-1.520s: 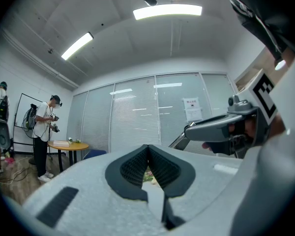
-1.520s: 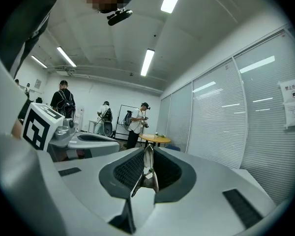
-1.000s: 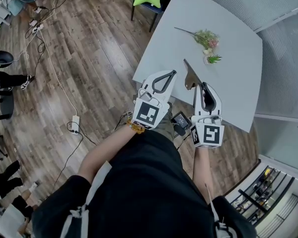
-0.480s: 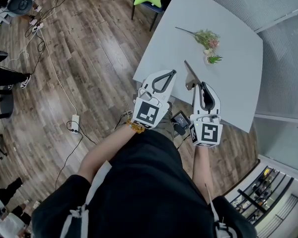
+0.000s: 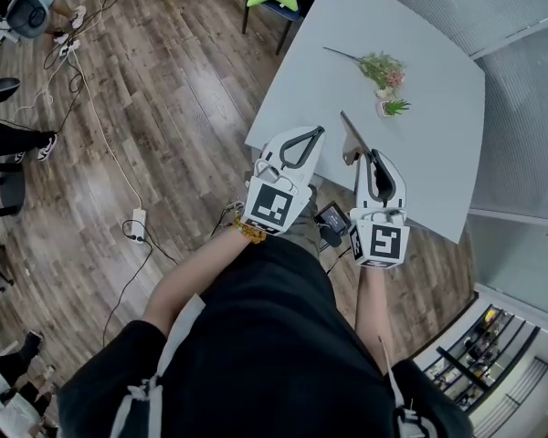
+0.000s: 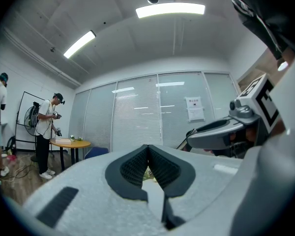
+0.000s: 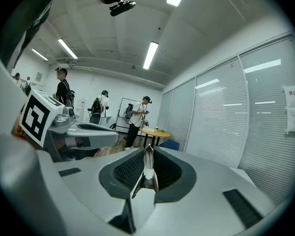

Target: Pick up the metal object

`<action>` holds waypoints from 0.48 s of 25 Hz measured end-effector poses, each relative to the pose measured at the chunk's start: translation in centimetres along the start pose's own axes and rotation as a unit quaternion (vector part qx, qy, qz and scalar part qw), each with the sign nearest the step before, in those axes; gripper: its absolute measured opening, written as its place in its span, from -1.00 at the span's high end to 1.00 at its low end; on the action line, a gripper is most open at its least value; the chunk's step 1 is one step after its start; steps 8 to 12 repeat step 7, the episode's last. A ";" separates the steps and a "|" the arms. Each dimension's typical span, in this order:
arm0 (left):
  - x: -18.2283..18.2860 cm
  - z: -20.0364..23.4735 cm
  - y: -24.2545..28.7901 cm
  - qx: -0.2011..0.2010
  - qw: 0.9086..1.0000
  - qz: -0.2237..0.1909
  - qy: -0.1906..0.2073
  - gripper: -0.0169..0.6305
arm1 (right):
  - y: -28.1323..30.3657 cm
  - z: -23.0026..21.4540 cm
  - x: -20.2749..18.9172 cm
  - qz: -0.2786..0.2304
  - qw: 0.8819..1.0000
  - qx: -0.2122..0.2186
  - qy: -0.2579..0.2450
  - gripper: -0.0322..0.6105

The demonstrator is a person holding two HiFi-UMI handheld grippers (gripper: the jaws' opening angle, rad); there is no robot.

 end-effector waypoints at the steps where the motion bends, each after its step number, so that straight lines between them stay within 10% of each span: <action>1: -0.1 0.0 0.0 0.000 1.000 0.000 0.000 0.91 | 0.0 0.1 -0.1 0.001 1.000 0.002 -0.001 0.73; 12: -0.4 0.1 0.0 0.001 1.000 0.001 0.001 0.91 | 0.1 0.0 -0.9 0.009 1.000 0.000 -0.001 0.73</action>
Point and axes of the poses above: the fingertips, and each gripper's own axes: y forward along the fingers, z to its left, x out of its top, the point moved 2 cm from there along -y, backward along the fingers, and after that the axes turned 2 degrees about -z, right-handed, at the moved point
